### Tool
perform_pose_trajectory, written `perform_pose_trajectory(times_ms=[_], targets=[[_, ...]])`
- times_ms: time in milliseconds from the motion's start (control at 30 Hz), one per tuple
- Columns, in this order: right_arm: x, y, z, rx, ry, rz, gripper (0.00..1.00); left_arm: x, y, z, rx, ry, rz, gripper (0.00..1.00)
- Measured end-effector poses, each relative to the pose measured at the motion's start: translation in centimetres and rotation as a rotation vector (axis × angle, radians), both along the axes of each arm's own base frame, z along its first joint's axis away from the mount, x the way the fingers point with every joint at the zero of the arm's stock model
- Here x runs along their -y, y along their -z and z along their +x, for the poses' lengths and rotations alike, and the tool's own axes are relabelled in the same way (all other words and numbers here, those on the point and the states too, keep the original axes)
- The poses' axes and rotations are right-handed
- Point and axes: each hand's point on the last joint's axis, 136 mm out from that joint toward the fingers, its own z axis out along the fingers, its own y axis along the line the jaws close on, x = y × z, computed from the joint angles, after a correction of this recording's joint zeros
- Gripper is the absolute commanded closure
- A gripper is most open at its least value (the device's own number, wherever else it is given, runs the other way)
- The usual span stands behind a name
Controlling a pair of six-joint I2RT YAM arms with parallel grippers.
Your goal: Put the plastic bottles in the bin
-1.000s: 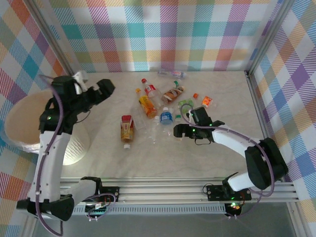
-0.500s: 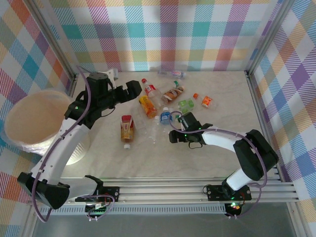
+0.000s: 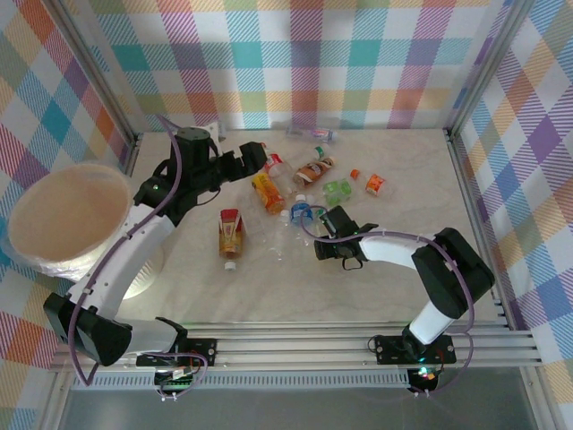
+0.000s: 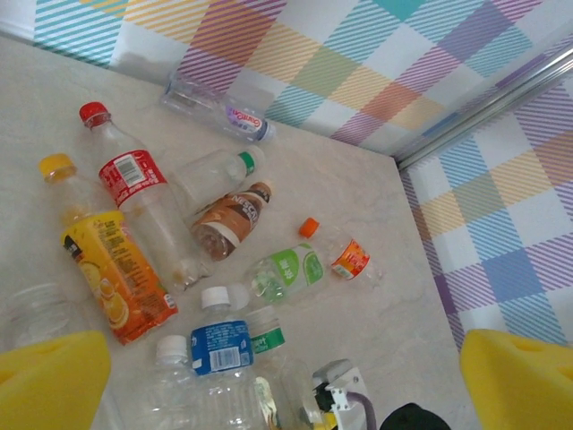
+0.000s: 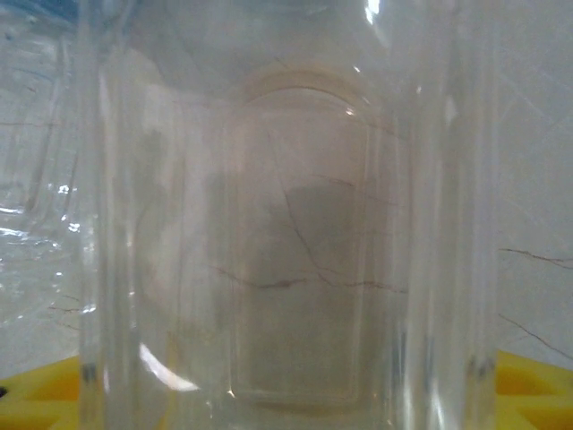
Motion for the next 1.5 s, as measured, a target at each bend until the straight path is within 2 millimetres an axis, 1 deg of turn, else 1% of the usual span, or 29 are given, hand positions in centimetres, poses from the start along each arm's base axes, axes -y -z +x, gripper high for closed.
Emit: perform_pose_trajectory(times_ms=[67, 167, 300, 400, 500, 633, 767, 933, 1033, 1167, 1300, 1367, 1500], targets=[[0.1, -0.1, 0.1, 0.009, -0.005, -0.008, 0.43, 0.4, 0.0, 0.4, 0.008, 0.002, -0.008, 0.00], [0.2, -0.7, 0.2, 0.041, -0.008, 0.001, 0.48, 1.1, 0.6, 0.9, -0.003, -0.004, -0.007, 0.00], [1.0, -2.3, -0.7, 0.100, -0.018, 0.031, 0.52, 3.0, 1.7, 1.1, -0.026, 0.013, -0.015, 0.00], [1.3, -3.6, -1.1, 0.149, -0.032, 0.059, 0.54, 4.4, 2.5, 1.0, -0.043, 0.023, -0.004, 0.00], [1.2, -5.6, -1.2, 0.211, -0.050, 0.101, 0.57, 6.1, 3.6, 0.5, -0.057, 0.028, 0.014, 0.00], [0.7, -9.1, -1.1, 0.310, -0.069, 0.188, 0.59, 8.0, 5.1, -0.4, -0.065, 0.043, 0.026, 0.00], [0.1, -12.7, -1.2, 0.406, -0.096, 0.269, 0.59, 9.7, 7.2, -1.7, -0.075, 0.068, 0.046, 0.00], [-0.8, -15.9, -1.6, 0.479, -0.141, 0.366, 0.59, 12.2, 9.2, -3.6, -0.080, 0.149, 0.026, 0.00], [-1.6, -16.9, -1.8, 0.494, -0.174, 0.413, 0.59, 13.3, 9.2, -4.1, -0.072, 0.193, -0.018, 0.00], [-2.4, -17.1, -2.4, 0.480, -0.220, 0.451, 0.59, 14.6, 8.8, -4.7, -0.058, 0.263, -0.074, 0.00], [-3.2, -17.3, -3.1, 0.462, -0.277, 0.478, 0.57, 15.5, 7.7, -5.0, -0.028, 0.309, -0.123, 0.00], [-3.6, -17.5, -3.4, 0.456, -0.301, 0.496, 0.57, 15.8, 7.6, -5.2, -0.022, 0.326, -0.141, 0.03], [-4.3, -18.3, -3.7, 0.458, -0.331, 0.534, 0.56, 16.6, 8.1, -5.6, -0.035, 0.367, -0.166, 0.12]])
